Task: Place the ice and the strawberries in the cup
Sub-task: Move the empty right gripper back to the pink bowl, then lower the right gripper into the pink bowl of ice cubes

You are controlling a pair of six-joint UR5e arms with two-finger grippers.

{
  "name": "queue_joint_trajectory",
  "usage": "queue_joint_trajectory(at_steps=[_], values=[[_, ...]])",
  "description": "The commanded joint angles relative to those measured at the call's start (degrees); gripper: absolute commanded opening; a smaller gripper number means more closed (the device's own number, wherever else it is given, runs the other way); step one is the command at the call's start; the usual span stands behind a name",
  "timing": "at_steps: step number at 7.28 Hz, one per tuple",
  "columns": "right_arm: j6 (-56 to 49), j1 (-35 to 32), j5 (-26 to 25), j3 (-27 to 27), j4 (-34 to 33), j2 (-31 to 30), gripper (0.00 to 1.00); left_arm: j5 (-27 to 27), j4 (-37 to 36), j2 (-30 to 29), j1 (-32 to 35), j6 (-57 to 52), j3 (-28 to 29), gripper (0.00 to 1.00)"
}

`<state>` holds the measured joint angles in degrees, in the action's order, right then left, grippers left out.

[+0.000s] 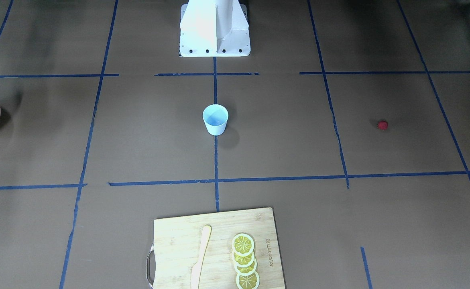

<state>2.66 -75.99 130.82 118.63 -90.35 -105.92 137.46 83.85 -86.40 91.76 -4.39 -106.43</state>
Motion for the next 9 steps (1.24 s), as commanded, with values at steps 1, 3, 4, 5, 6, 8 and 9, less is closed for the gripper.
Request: queue_joint_trajectory(at_steps=[1,3,4,5,6,8,9], values=[[0.9,0.0,-1.4,-6.3,13.3,-4.0,0.98,0.0,0.0,0.0,0.0,0.1,-0.1,1.00],[1.1,1.5,-1.4,-10.2,16.0,-4.1,0.92,0.0,0.0,0.0,0.0,0.1,-0.1,1.00],[1.1,3.5,-1.6,-10.2,15.9,-4.1,0.88,0.0,0.0,0.0,0.0,0.4,-0.1,1.00],[1.1,5.4,-2.1,-10.3,15.6,-4.1,0.85,0.0,0.0,0.0,0.0,0.4,-0.1,1.00],[1.1,7.0,-2.2,-10.7,15.4,-4.0,0.80,0.0,0.0,0.0,0.0,0.4,-0.1,1.00],[0.3,7.7,-2.9,-11.1,15.4,-3.9,0.75,0.0,0.0,0.0,0.0,0.4,-0.1,1.00],[0.2,8.4,-3.5,-11.1,15.4,-3.9,0.72,0.0,0.0,0.0,0.0,0.4,-0.1,1.00]])
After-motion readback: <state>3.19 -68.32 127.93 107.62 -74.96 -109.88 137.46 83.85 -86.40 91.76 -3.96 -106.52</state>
